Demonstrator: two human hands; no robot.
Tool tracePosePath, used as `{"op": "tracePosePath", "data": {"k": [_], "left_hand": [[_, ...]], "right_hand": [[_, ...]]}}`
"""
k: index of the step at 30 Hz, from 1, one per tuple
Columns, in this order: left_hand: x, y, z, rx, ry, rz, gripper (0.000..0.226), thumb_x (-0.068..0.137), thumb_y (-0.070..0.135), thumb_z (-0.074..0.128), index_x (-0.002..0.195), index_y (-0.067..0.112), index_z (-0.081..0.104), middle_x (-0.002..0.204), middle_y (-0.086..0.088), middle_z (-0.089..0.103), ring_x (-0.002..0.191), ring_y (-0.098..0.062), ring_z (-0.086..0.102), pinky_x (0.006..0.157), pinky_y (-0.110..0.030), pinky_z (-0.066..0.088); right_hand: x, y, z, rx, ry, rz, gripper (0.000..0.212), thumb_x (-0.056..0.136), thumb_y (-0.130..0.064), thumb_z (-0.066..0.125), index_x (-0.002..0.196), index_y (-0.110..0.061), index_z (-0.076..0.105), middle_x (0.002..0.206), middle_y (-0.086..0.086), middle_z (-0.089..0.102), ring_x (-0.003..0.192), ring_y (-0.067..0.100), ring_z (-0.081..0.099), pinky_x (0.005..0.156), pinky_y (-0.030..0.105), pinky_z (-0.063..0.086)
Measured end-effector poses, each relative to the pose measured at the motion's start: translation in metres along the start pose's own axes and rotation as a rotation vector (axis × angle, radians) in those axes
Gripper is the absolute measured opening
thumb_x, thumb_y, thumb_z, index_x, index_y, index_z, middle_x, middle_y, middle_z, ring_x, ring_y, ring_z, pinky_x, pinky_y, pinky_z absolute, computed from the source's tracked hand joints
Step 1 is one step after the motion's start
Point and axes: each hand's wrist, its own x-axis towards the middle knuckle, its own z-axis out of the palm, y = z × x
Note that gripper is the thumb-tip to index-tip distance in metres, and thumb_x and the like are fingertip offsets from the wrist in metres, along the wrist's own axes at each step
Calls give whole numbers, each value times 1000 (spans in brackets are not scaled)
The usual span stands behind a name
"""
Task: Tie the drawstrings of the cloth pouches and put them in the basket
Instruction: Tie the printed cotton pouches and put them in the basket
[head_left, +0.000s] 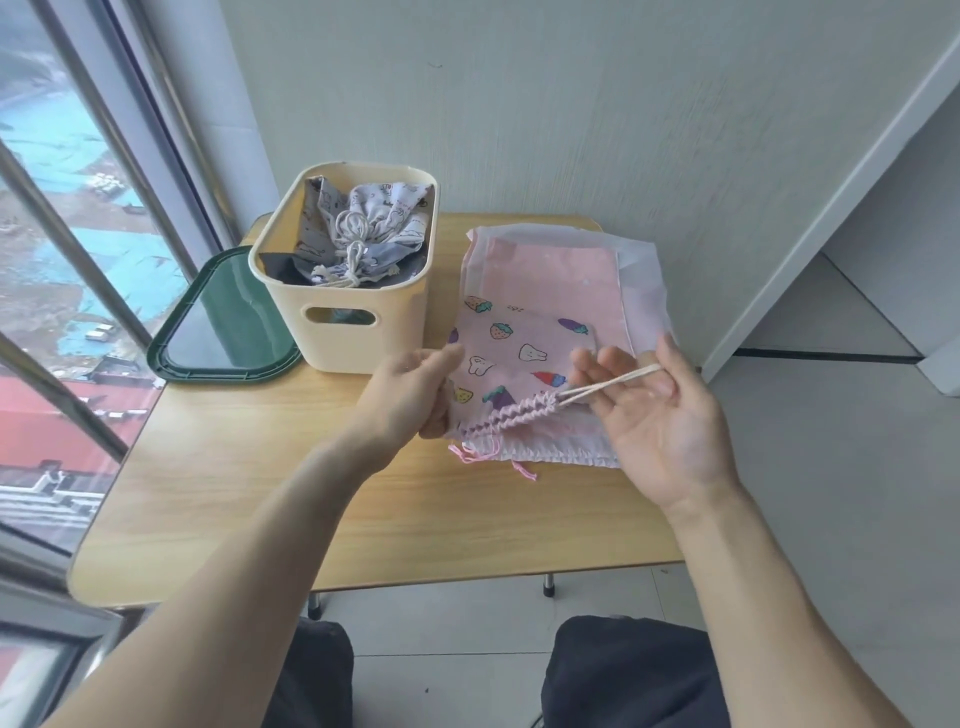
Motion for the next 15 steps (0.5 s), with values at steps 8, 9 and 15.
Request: {"op": "tracePosePath", "data": {"k": [8, 9, 15], "left_hand": [[-1, 6, -32, 278, -73, -115, 52, 102, 23, 51, 53, 18, 33, 47, 2, 27, 43, -16, 23, 41, -24, 29], [0, 8, -36, 246, -59, -130, 50, 102, 21, 50, 56, 19, 31, 49, 1, 25, 44, -16, 21, 41, -23, 27], [1, 12, -39, 180, -75, -130, 48, 101, 12, 45, 58, 19, 26, 51, 1, 21, 45, -15, 17, 42, -22, 24]], "right_hand": [[-1, -10, -13, -249, -44, 238, 51, 101, -36, 44, 55, -19, 31, 53, -3, 26, 45, 11, 19, 49, 25, 26], [-1, -15, -16, -369, -17, 220, 50, 100, -36, 46, 57, -18, 28, 54, -2, 25, 46, 11, 17, 48, 26, 25], [-5, -15, -18, -778, -58, 274, 54, 103, -38, 42, 53, -24, 28, 54, -3, 23, 48, 13, 14, 47, 25, 23]]}}
